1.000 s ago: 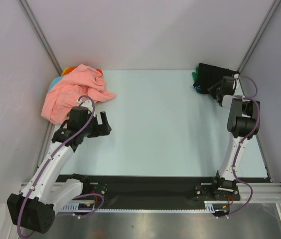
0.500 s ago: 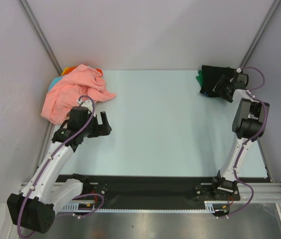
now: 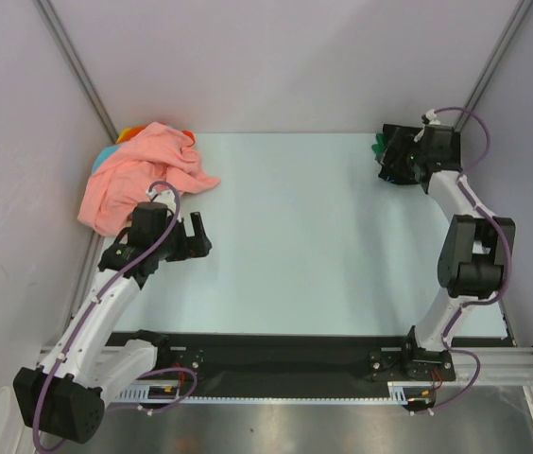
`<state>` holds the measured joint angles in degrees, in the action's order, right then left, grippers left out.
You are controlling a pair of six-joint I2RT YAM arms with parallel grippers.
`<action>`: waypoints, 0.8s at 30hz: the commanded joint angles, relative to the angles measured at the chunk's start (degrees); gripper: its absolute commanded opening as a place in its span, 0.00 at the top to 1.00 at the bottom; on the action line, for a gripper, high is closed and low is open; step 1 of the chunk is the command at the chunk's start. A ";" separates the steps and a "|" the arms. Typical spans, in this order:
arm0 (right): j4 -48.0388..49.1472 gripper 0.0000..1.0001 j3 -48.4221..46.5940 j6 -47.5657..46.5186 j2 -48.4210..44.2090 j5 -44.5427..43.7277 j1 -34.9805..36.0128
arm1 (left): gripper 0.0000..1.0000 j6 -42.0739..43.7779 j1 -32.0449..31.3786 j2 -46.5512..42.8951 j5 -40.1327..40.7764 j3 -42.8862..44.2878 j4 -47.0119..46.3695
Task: Fold and stack the t-shirts
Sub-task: Reset both grippers
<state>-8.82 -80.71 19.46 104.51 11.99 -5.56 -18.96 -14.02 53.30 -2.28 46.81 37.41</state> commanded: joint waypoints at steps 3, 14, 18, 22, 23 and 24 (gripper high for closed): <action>-1.81 0.10 8.36 -1.27 -13.61 -0.11 6.15 | 0.00 0.94 -0.30 -1.97 -0.44 -0.22 -1.55; -7.96 0.08 27.44 -0.40 -45.78 -12.77 18.39 | 0.00 1.03 -0.30 -3.90 -0.53 -0.14 -1.55; -10.16 0.07 31.47 3.20 -54.39 -9.88 19.53 | 0.00 1.29 -0.30 -5.04 -0.79 -0.14 -1.64; -11.39 0.07 34.73 5.05 -58.09 -9.18 21.03 | 0.00 0.68 -0.30 -7.32 1.49 -0.31 -1.37; -11.57 0.06 35.26 5.58 -58.54 -9.18 22.08 | 0.00 0.42 -0.30 -7.77 3.84 -0.31 -1.02; -11.57 0.07 35.79 6.11 -58.98 -9.00 22.52 | 0.00 -0.02 -0.30 -7.94 4.39 -0.23 -0.76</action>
<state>-18.87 -46.37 22.96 46.46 2.70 15.49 -19.00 -14.02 47.35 -1.19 46.61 37.43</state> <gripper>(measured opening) 0.936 0.996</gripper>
